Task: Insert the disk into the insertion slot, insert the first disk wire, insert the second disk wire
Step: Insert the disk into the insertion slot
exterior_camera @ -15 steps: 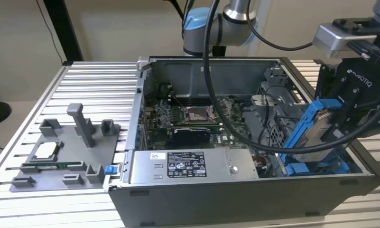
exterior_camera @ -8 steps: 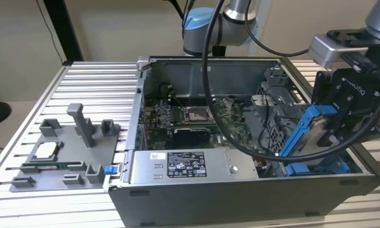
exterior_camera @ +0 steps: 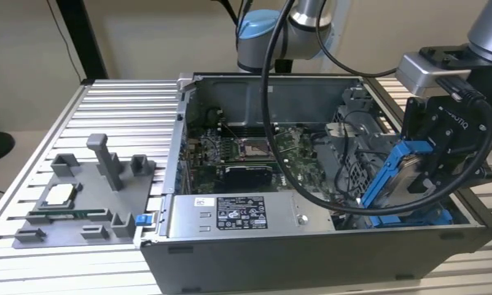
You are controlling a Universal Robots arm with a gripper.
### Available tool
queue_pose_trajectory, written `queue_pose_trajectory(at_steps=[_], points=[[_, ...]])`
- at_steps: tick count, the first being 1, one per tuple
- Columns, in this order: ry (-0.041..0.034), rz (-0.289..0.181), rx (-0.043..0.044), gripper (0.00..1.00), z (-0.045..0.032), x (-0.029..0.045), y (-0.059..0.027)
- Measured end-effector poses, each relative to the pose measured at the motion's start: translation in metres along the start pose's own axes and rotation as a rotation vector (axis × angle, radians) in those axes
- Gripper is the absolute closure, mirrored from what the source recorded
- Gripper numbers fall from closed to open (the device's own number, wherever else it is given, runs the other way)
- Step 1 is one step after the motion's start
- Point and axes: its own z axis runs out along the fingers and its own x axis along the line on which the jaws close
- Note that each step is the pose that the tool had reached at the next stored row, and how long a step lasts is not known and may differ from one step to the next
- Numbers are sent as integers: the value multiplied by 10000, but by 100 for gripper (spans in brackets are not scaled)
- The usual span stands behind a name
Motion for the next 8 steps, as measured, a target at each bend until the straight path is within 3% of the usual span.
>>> queue_pose_trajectory(at_steps=[7, 8], points=[[-1, 0, 0, 100, 2, 0, 0], [1, 0, 0, 0, 2, 0, 0]])
